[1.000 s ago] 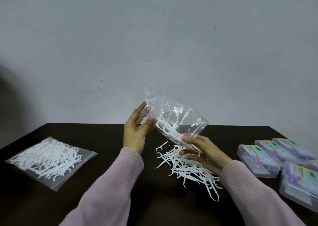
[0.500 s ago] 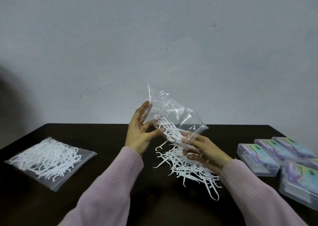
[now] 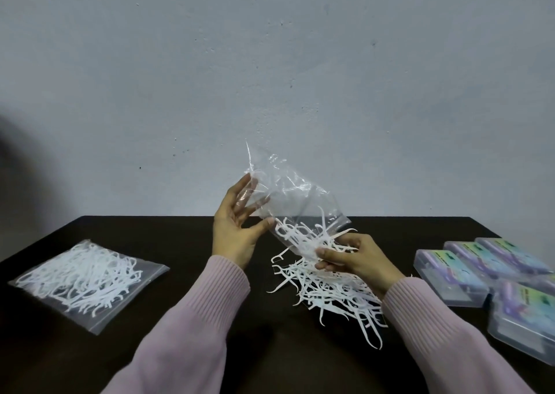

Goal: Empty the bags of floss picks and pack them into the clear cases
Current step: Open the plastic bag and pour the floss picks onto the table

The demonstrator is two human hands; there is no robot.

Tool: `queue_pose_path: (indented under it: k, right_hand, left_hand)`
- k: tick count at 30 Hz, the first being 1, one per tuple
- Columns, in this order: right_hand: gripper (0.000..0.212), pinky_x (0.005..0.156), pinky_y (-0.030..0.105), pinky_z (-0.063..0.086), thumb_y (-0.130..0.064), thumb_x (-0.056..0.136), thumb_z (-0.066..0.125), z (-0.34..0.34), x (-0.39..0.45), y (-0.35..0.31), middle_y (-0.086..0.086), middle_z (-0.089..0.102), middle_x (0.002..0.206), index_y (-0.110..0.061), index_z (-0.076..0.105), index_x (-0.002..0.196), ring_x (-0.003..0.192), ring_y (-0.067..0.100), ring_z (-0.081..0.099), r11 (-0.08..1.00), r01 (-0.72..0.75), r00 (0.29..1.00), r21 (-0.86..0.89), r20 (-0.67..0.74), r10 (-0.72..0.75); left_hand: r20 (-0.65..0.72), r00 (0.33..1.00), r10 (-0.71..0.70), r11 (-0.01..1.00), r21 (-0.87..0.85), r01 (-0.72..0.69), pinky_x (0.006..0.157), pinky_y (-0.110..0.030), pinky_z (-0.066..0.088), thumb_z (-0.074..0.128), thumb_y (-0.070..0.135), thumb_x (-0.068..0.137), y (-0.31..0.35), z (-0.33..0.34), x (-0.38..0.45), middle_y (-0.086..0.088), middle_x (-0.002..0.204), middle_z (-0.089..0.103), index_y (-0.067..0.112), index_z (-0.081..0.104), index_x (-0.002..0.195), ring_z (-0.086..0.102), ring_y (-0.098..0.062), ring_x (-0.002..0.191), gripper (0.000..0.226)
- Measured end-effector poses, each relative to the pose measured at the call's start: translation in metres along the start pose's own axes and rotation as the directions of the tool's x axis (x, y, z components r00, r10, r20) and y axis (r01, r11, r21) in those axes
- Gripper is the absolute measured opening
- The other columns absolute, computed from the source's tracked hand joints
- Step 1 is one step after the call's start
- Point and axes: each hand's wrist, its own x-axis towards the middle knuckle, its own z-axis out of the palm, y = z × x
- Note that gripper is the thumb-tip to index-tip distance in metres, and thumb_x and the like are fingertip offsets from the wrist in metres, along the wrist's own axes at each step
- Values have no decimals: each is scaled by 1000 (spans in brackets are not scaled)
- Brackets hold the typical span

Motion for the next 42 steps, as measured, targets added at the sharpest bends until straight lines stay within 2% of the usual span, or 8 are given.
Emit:
queue_pose_path:
  k: [7, 11, 17, 23, 29, 34, 39, 42]
  right_hand:
    - [17, 77, 26, 57, -5, 73, 75, -10, 8, 12, 11, 66, 107, -6, 69, 89, 90, 23, 69, 966, -15, 996, -257, -92, -9]
    - [35, 87, 23, 38, -10, 73, 76, -7, 6, 8, -1, 63, 113, -20, 68, 105, 104, 11, 54, 827, -1, 995, -562, -80, -52]
    - [38, 92, 26, 46, -4, 75, 71, -4, 0, 4, -7, 65, 110, -40, 66, 87, 101, 7, 57, 786, 65, 989, -614, -68, -134]
    - [27, 90, 31, 49, -27, 78, 71, -1, -1, 0, -11, 64, 100, -30, 62, 104, 91, 8, 61, 801, 104, 973, -589, -108, -206]
    - [13, 86, 34, 53, -32, 81, 68, -2, 0, 3, -13, 66, 85, -35, 59, 89, 81, 5, 63, 759, 152, 959, -633, -90, -267]
    - [9, 95, 37, 39, -42, 79, 67, 0, 0, 7, -20, 62, 73, -42, 59, 76, 78, 1, 57, 655, 133, 968, -744, -43, -246]
    - [25, 98, 34, 27, -33, 83, 64, -1, -3, 4, -19, 56, 94, -36, 58, 107, 89, 0, 50, 575, 32, 944, -817, -164, -285]
    - [43, 105, 39, 29, -38, 78, 69, 2, -1, 0, -14, 54, 114, -33, 49, 115, 108, 5, 49, 727, 109, 963, -678, -108, -246]
  left_hand:
    - [-120, 990, 76, 996, 50, -71, 85, -22, 54, 59, -21, 75, 3, -8, 6, 11, 130, 52, 27, 44, 132, 61, -5, 107, 76]
    - [-144, 986, 85, 995, 65, -76, 86, -23, 54, 59, -20, 77, 6, -11, 8, 11, 133, 50, 29, 43, 134, 61, -4, 106, 77]
    - [-126, 990, 57, 998, 19, -55, 86, -23, 54, 64, -17, 73, 6, -8, 6, 7, 138, 47, 28, 41, 135, 61, -8, 108, 80]
    - [-34, 997, -68, 983, -176, 61, 79, -30, 57, 53, 3, 89, 5, 6, 0, 11, 138, 41, 29, 38, 138, 60, -12, 111, 58]
    - [-43, 992, -117, 969, -225, 104, 76, -29, 58, 42, 6, 95, 4, 7, 1, 14, 129, 44, 31, 41, 136, 59, -16, 113, 48]
    - [-43, 992, -121, 967, -230, 108, 75, -28, 58, 38, 3, 97, 4, 5, 2, 13, 132, 46, 29, 42, 136, 64, -14, 106, 47]
    - [-55, 989, -138, 960, -255, 120, 75, -33, 59, 38, 5, 98, 5, 5, 3, 8, 132, 49, 29, 50, 127, 67, -17, 101, 40]
    - [-82, 984, -160, 949, -289, 130, 73, -32, 59, 38, 9, 99, 6, 5, 3, 7, 128, 53, 28, 53, 121, 68, -20, 98, 33]
